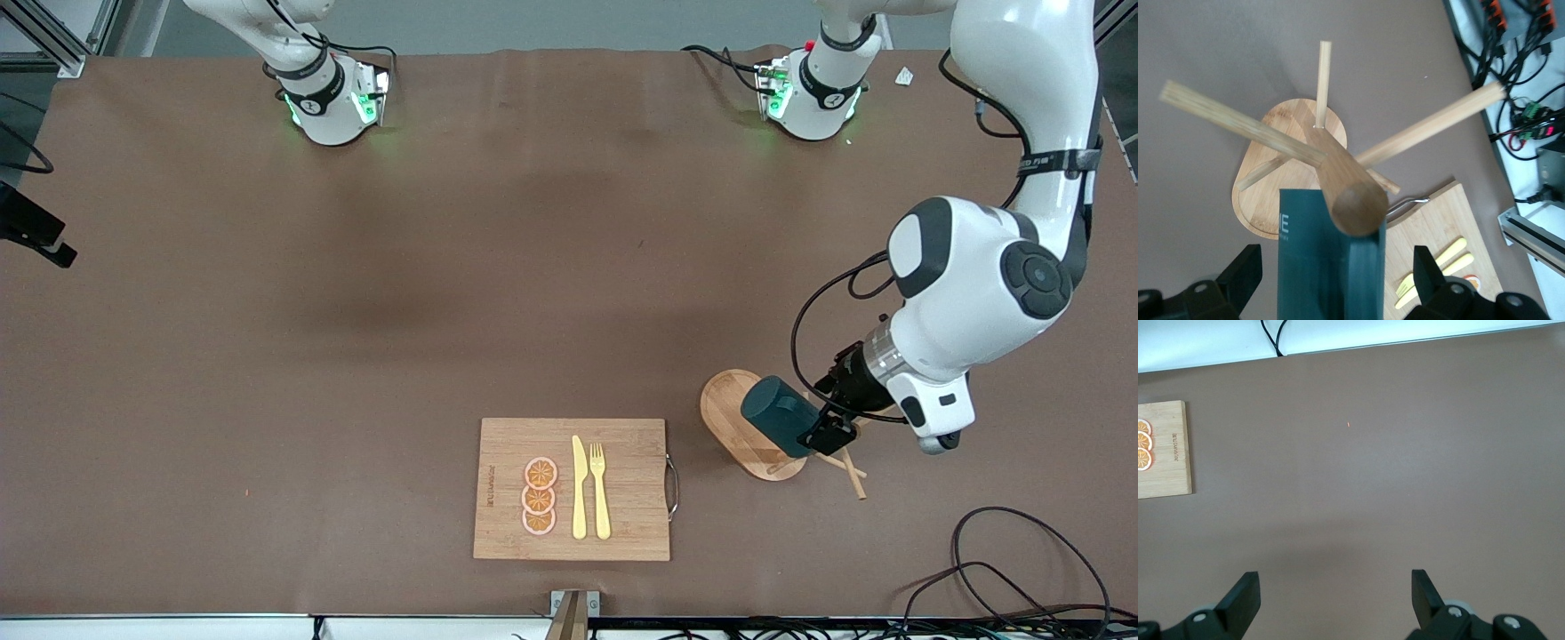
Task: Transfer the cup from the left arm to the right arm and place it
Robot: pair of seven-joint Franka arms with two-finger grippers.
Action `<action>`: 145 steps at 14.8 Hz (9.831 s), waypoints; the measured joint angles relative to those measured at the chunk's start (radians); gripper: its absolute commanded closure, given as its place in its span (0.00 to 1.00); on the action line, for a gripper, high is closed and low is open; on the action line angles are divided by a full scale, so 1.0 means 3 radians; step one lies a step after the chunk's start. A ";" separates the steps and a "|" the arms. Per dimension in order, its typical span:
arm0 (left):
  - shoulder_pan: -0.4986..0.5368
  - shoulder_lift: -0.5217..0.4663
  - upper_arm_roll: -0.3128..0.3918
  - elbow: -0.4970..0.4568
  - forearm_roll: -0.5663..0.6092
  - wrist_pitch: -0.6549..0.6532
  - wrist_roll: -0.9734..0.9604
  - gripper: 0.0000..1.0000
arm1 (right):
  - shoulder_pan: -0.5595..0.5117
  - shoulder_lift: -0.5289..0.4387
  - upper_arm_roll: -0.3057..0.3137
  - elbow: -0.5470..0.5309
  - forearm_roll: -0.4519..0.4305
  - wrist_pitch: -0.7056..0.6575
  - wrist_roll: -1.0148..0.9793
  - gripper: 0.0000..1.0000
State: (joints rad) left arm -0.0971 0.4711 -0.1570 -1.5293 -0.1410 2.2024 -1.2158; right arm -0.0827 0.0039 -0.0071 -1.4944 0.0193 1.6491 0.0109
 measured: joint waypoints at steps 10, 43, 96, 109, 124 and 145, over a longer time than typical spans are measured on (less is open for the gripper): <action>-0.0033 0.0099 -0.0007 0.0028 -0.0145 0.0012 -0.0004 0.49 | -0.0002 0.0000 -0.0001 0.0000 0.0000 0.0000 0.0000 0.00; -0.2766 0.1256 0.0046 0.0468 0.5051 0.0623 -0.2707 0.52 | -0.0005 0.0000 -0.0003 0.0000 0.0001 0.0001 0.0000 0.00; 0.0316 -0.1490 0.0263 0.0113 0.0608 -0.2216 0.3831 0.00 | 0.1893 0.1910 0.0094 -0.0047 0.0508 0.1239 0.3095 0.00; 0.0298 -0.1656 0.0246 -0.0054 0.0608 -0.2213 0.3819 0.00 | 0.2174 0.2211 0.0091 -0.0089 0.0783 0.1421 0.3287 0.56; 0.0342 -0.1678 0.0276 -0.0033 0.0608 -0.2188 0.3829 0.00 | 0.1801 0.2026 -0.0390 -0.0028 0.0524 0.1126 0.1379 1.00; 0.0345 -0.1677 0.0282 0.0010 0.0608 -0.2171 0.3832 0.00 | 0.0757 0.2181 -0.0565 0.0230 0.0386 0.1143 -0.0676 0.00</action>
State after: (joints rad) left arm 0.0066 -0.0321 -0.0723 -1.5264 0.0415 1.5512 -0.0662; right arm 0.1444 0.6583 -0.1766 -1.4254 0.1352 1.9920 -0.1918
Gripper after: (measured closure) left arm 0.000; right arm 0.141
